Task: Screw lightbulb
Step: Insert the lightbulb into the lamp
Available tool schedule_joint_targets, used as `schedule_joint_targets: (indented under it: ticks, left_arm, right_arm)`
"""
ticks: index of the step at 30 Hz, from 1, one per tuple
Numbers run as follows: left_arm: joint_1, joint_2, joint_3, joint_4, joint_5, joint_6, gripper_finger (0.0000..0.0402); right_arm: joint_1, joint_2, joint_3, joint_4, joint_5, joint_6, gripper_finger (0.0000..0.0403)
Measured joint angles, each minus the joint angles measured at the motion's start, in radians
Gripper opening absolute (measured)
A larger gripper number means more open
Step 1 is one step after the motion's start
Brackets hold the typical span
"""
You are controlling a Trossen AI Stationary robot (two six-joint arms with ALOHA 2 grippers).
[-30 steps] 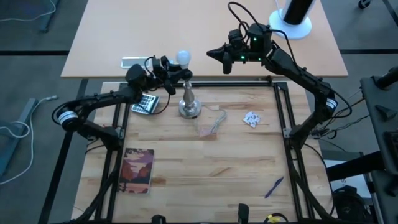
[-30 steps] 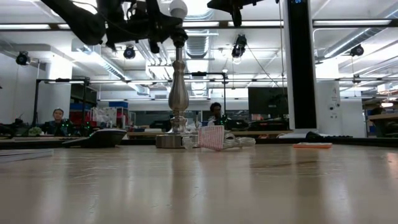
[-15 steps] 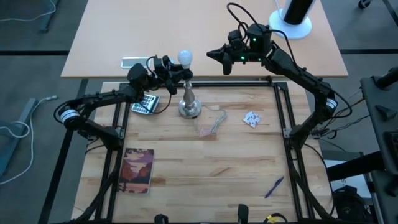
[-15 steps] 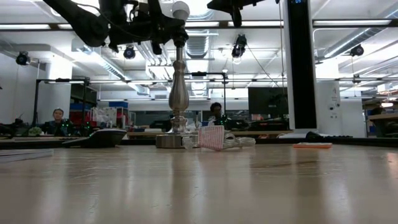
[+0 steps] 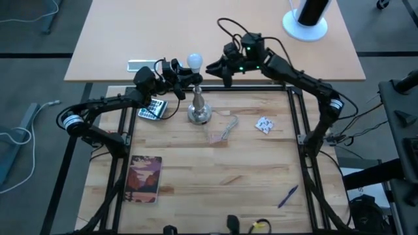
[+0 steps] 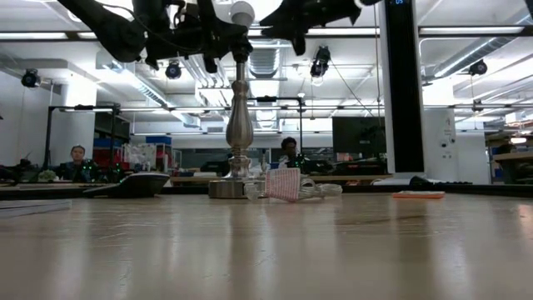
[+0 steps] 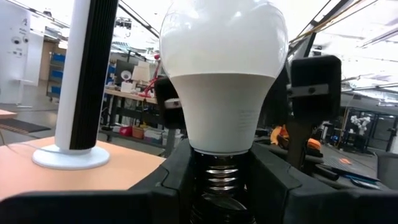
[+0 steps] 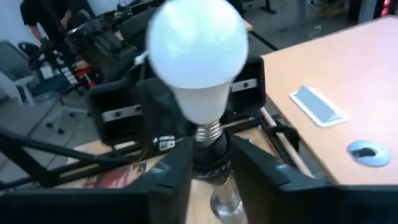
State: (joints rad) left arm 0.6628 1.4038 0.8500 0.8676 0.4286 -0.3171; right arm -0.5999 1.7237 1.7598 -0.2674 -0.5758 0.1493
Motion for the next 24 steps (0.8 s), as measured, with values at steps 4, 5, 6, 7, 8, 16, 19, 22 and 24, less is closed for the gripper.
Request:
schedule_joint_targets:
  ticks: [4, 5, 6, 7, 8, 16, 19, 22, 24]
  left_arm:
    - [-0.002, 0.000, 0.000, -0.005, 0.000, 0.001, 0.0110]
    - [-0.002, 0.000, 0.000, -0.008, 0.000, 0.002, 0.0111]
    - [-0.002, -0.001, 0.000, -0.009, 0.000, 0.004, 0.0111]
    - [-0.002, -0.001, 0.000, -0.010, 0.000, 0.004, 0.0110]
    - [-0.002, -0.001, 0.000, -0.011, 0.000, 0.004, 0.0108]
    - [-0.002, -0.001, -0.001, -0.013, 0.000, 0.005, 0.0108]
    - [-0.002, -0.001, -0.001, -0.013, 0.000, 0.005, 0.0110]
    - [-0.002, -0.001, -0.001, -0.014, 0.000, 0.004, 0.0106]
    - [-0.002, -0.001, -0.001, -0.014, 0.000, 0.000, 0.0104]
  right_arm:
    - [0.000, 0.036, 0.001, 0.079, -0.001, 0.021, 0.0178]
    - [0.001, 0.039, 0.001, 0.099, -0.005, 0.011, 0.0190]
    - [0.005, 0.040, 0.001, 0.120, -0.012, -0.004, 0.0202]
    - [0.006, 0.041, 0.003, 0.139, -0.024, -0.019, 0.0213]
    - [0.007, 0.042, 0.003, 0.156, -0.035, -0.035, 0.0223]
    - [0.033, 0.060, 0.004, 0.185, -0.027, -0.062, 0.0270]
    - [0.035, 0.088, 0.004, 0.209, -0.026, -0.038, 0.0276]
    - [0.035, 0.107, 0.005, 0.264, -0.026, -0.027, 0.0276]
    - [0.035, 0.119, 0.025, 0.279, -0.027, -0.016, 0.0272]
